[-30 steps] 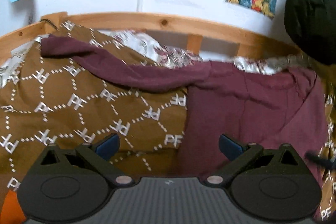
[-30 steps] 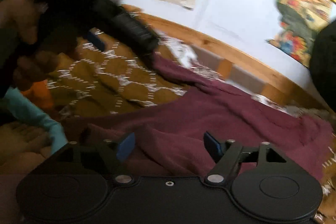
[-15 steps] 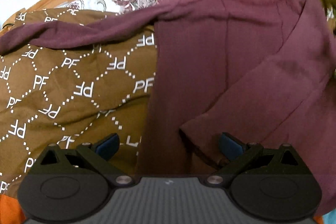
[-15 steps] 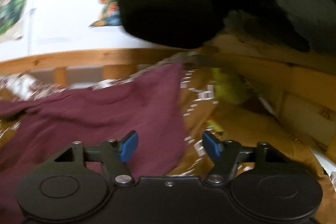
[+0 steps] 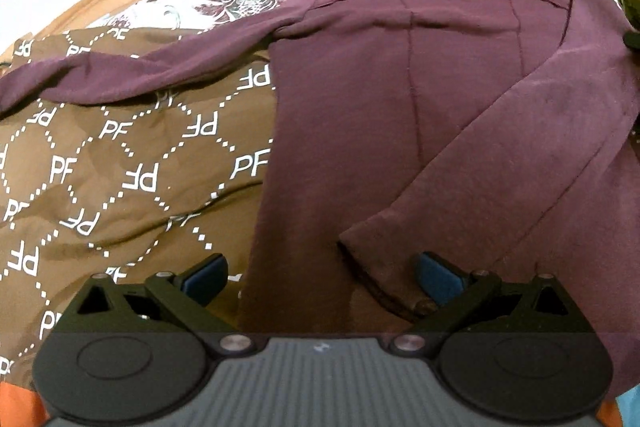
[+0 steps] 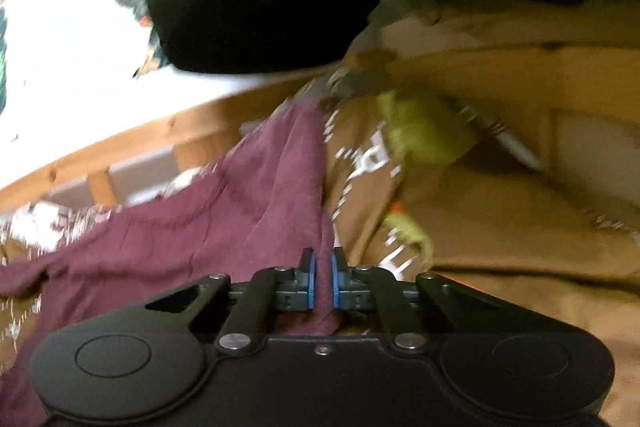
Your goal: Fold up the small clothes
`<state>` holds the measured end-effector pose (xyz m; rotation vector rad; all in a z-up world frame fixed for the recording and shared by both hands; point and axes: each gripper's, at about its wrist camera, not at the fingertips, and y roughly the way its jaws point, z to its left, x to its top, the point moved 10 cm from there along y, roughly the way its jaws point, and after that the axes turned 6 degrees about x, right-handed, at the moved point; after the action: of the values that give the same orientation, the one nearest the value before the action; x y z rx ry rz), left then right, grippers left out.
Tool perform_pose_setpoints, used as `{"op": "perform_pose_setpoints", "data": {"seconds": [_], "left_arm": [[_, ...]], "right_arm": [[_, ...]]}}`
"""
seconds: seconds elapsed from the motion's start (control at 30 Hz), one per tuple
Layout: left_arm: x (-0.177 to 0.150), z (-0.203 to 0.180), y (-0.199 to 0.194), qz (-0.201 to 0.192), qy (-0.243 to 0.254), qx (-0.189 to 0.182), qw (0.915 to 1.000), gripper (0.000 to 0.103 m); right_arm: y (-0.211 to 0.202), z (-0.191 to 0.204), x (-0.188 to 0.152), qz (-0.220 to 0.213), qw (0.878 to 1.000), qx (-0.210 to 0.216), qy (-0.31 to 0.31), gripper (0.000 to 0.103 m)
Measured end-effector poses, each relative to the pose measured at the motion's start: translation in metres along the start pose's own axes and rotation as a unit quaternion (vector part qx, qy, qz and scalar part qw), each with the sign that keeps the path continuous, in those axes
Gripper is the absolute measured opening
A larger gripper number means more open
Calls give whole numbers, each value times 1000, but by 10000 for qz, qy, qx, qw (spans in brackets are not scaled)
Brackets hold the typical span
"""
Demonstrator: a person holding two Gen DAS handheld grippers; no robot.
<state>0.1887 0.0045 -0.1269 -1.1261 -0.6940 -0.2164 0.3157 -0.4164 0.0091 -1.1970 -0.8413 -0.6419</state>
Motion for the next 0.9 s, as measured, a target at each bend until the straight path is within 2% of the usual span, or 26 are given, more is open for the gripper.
{"op": "perform_pose_setpoints", "data": {"seconds": [0.07,0.17,0.27,0.33,0.43,0.47,0.53,0.6,0.67,0.73,0.8,0.9], "left_arm": [[-1,0,2,5,27,6,10000,102],[-1,2,3,19,-39,-48,10000,102],[0,8,0,6,-191,-140,9997,102],[6,21,-4,-112,-402,-32,9991,102],[18,54,-7,-335,-722,327,9963,102],[22,67,-6,-374,-806,462,9950,102],[28,96,-5,-454,-862,740,9925,102],[34,134,-4,-589,-774,1223,9877,102],[40,175,-4,-746,-650,1779,9791,102],[45,212,-4,-837,-695,2120,9712,102],[49,248,-5,-887,-1094,2083,9679,102],[57,291,-6,-999,-2241,1345,9600,102]], "right_arm": [[-8,2,3,31,10000,-6,15,7],[7,4,-16,233,9997,-105,-60,7],[20,-1,-31,299,9993,-86,190,11],[13,1,-27,254,9994,-108,200,17],[18,6,-31,198,9997,-157,66,23],[16,8,-30,187,9997,-162,32,27],[15,12,-33,131,9998,-168,-34,48],[12,18,-34,39,9998,-162,-114,61],[9,25,-33,-72,9997,-129,-172,72],[6,31,-32,-202,9996,-98,-182,87],[5,39,-30,-341,9992,-29,-189,95],[2,50,-31,-455,9985,18,-298,99]]}}
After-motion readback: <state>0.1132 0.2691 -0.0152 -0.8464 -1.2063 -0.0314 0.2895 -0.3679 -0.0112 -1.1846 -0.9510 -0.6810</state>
